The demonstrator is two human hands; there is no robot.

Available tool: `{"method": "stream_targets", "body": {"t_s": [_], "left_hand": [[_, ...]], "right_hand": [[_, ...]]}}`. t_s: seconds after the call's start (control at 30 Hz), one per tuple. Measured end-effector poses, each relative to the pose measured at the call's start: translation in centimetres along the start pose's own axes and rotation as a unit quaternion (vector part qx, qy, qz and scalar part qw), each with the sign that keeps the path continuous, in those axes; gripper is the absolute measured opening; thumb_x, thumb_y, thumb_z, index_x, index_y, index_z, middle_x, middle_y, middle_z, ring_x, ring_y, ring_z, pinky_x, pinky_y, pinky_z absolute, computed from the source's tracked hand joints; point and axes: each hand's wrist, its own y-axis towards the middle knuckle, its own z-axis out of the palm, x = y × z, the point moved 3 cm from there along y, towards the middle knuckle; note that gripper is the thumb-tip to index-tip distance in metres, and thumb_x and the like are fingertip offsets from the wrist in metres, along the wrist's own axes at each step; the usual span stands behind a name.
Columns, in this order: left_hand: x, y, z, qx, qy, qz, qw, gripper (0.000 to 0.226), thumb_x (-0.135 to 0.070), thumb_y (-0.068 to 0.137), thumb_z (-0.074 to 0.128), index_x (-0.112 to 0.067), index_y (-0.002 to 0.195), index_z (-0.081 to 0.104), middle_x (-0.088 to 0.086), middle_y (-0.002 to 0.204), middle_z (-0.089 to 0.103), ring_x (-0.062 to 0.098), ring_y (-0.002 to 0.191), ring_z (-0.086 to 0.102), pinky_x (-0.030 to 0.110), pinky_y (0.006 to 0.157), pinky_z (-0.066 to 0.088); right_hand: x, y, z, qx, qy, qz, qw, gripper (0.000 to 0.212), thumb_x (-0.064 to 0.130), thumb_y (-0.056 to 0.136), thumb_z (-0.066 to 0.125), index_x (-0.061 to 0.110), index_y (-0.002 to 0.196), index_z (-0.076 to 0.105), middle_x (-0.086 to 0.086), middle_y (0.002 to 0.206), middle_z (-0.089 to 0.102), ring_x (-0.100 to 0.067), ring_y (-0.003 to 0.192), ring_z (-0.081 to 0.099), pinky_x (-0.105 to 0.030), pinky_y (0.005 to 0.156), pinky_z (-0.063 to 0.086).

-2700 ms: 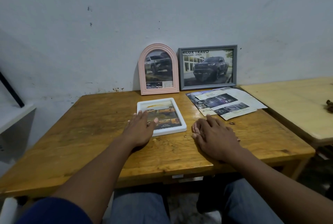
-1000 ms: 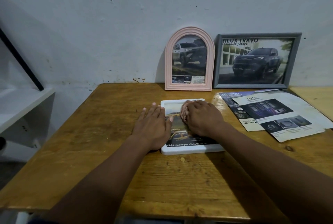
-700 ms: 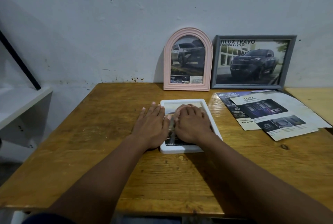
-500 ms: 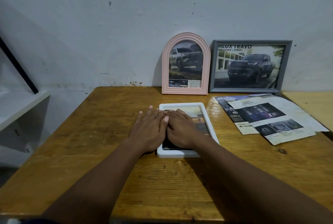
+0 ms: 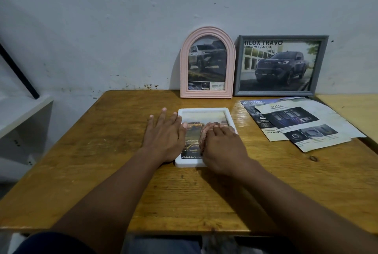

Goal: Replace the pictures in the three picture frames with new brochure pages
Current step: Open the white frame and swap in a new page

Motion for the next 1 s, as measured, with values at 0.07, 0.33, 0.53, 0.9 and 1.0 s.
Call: {"method": "stream_targets", "body": {"t_s": [0.07, 0.33, 0.53, 0.9, 1.0], "left_hand": [[0.0, 0.0, 0.0, 0.006, -0.008, -0.003, 1.0, 0.064, -0.05, 0.105, 0.005, -0.021, 0.161, 0.019, -0.002, 0.169, 0.013, 0.021, 0.155, -0.009, 0.049, 0.123, -0.008], [0.2, 0.1, 0.0, 0.012, -0.038, -0.012, 0.999, 0.061, -0.047, 0.107, 0.007, -0.021, 0.161, 0.02, -0.003, 0.168, 0.015, 0.021, 0.156, -0.007, 0.049, 0.124, -0.006], [0.2, -0.1, -0.1, 0.004, -0.027, -0.014, 1.0, 0.061, -0.048, 0.106, 0.006, -0.023, 0.16, 0.022, -0.003, 0.168, 0.017, 0.023, 0.156, -0.006, 0.051, 0.123, -0.006], [-0.2, -0.1, -0.7, 0.033, 0.003, -0.006, 0.999, 0.064, -0.051, 0.105, 0.006, -0.022, 0.16, 0.021, 0.001, 0.168, 0.018, 0.024, 0.156, -0.004, 0.052, 0.124, -0.004], [0.0, 0.6, -1.5, 0.051, -0.027, -0.003, 0.998, 0.067, -0.055, 0.104, 0.006, -0.024, 0.159, 0.028, 0.003, 0.168, 0.016, 0.023, 0.156, -0.002, 0.051, 0.124, -0.005]], "right_hand": [[1.8, -0.7, 0.4, -0.021, 0.027, 0.012, 0.999, 0.061, 0.04, 0.092, 0.047, 0.007, 0.144, 0.042, -0.013, 0.152, 0.04, -0.031, 0.143, 0.03, -0.046, 0.118, 0.023], [2.2, -1.4, -0.3, 0.004, 0.228, -0.15, 0.962, 0.018, 0.022, 0.091, 0.052, 0.023, 0.102, 0.066, 0.001, 0.108, 0.064, -0.02, 0.103, 0.056, -0.042, 0.092, 0.048], [-2.2, -3.3, -2.3, 0.031, 0.181, -0.205, 0.961, 0.037, 0.015, 0.099, 0.049, 0.019, 0.135, 0.059, 0.001, 0.131, 0.061, -0.014, 0.115, 0.052, -0.029, 0.1, 0.041], [-7.0, -4.2, -1.3, -0.111, 0.095, -0.187, 0.971, 0.033, 0.037, 0.098, 0.029, 0.023, 0.099, 0.059, 0.012, 0.094, 0.055, -0.004, 0.09, 0.048, -0.032, 0.08, 0.042], [-8.3, -1.7, -4.0, -0.187, 0.327, -0.041, 0.926, 0.026, 0.023, 0.103, 0.037, 0.024, 0.092, 0.06, 0.016, 0.086, 0.06, 0.005, 0.081, 0.056, -0.022, 0.074, 0.043]]}}
